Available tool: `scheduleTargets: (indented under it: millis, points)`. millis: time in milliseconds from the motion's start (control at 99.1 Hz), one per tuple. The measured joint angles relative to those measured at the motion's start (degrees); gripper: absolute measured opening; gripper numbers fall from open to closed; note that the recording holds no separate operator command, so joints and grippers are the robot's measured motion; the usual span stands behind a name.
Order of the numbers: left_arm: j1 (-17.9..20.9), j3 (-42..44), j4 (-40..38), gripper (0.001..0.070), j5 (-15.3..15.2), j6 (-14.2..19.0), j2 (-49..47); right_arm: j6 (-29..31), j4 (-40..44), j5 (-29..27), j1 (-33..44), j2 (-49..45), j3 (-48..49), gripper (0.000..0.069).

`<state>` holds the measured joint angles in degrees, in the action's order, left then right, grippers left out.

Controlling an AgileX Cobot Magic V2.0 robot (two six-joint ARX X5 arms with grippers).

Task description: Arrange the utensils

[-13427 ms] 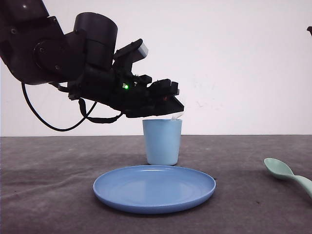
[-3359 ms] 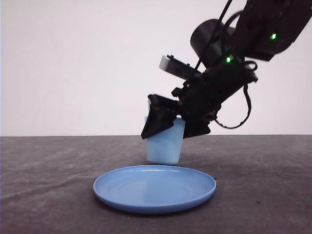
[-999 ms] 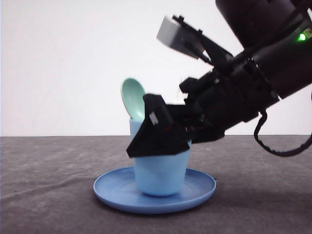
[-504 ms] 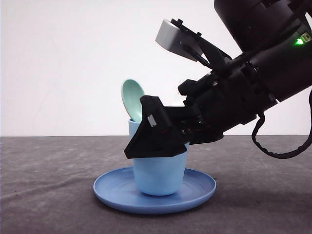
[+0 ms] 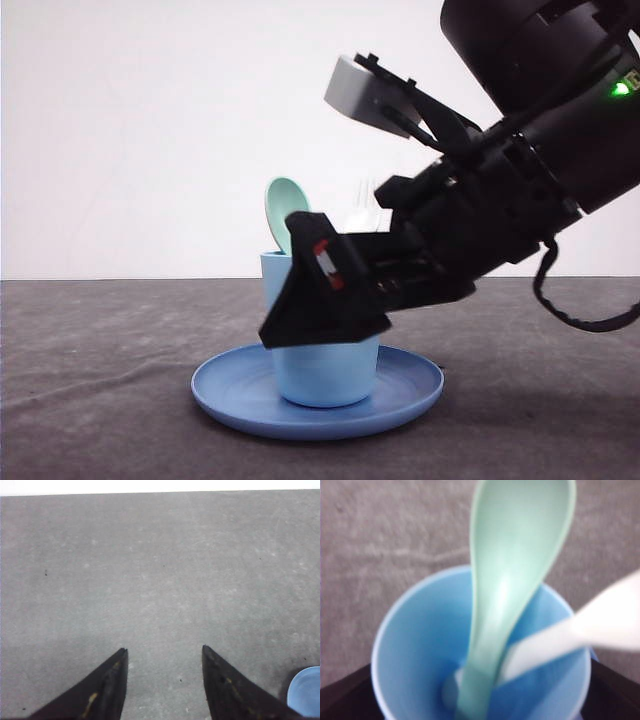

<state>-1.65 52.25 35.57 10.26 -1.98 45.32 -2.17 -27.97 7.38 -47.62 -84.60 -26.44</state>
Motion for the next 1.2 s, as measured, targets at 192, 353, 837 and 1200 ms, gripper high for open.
scheduleTargets:
  millis: [192,353,837,1200]
  points:
    - [0.0,0.0,0.0,0.0276,0.0,0.0,0.0,0.0,6.08,-0.02,1.01,4.13,0.0,0.0629]
    - [0.0,0.0,0.0,0.0276,0.0,0.0,0.0,-0.59,14.51,-0.02,1.51,8.85,-0.42,0.0629]
    - [0.0,0.0,0.0,0.0276,0.0,0.0,0.0,-2.03,50.45,-7.08,6.19,23.5,-9.51,0.0629]
    - [0.02,0.0,0.0,0.0276,0.0,0.0,0.0,5.22,68.19,-8.66,21.29,33.35,-22.6,0.0629]
